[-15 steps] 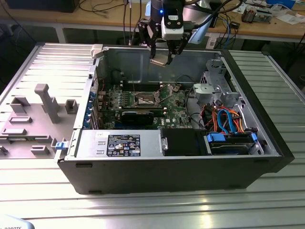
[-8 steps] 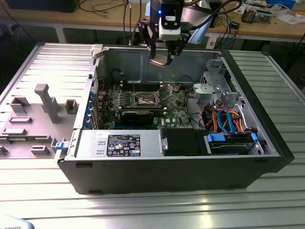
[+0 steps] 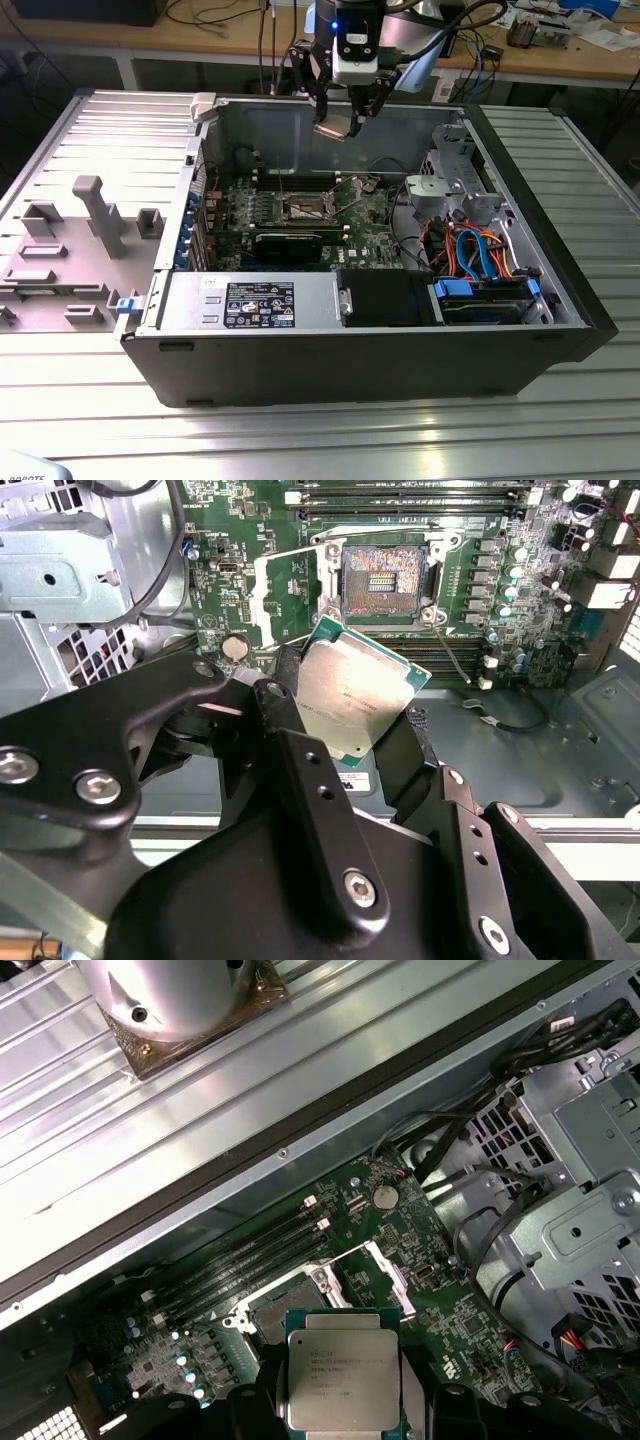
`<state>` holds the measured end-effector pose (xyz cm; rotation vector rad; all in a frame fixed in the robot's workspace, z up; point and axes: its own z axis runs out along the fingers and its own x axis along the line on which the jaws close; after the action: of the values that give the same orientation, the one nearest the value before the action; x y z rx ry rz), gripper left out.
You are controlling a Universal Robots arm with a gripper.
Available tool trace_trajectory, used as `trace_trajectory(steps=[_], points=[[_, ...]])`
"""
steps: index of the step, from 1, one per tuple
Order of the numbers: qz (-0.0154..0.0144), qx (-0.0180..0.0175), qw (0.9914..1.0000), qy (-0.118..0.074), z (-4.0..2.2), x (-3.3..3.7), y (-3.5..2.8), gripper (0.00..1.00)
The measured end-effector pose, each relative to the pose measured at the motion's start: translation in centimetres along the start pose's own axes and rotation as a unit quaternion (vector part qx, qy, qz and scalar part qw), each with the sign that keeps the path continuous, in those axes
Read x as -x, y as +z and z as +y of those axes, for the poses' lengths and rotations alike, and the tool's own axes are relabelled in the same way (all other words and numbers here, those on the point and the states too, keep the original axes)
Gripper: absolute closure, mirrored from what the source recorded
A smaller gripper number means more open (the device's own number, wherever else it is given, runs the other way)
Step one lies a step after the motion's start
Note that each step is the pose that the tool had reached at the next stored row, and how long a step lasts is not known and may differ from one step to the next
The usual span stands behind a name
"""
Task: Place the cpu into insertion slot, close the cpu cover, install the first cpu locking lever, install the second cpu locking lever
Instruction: 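Place the cpu into insertion slot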
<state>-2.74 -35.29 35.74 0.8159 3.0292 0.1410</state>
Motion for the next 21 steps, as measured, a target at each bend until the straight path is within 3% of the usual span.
trace_trajectory(steps=[5,9,11,15,21], points=[[-0.0003,0.0001,0.99999,0.003,0.0,0.0,0.0,0.46],[-0.002,0.0006,0.99973,0.023,0.0,0.0,0.08,0.46],[-0.0036,0.0009,0.99912,0.042,-0.01,0.0,0.16,0.46],[-0.005,0.0012,0.99818,0.06,-0.02,0.01,0.25,0.46],[-0.0076,0.0017,0.99574,0.092,-0.03,0.01,0.4,0.46]])
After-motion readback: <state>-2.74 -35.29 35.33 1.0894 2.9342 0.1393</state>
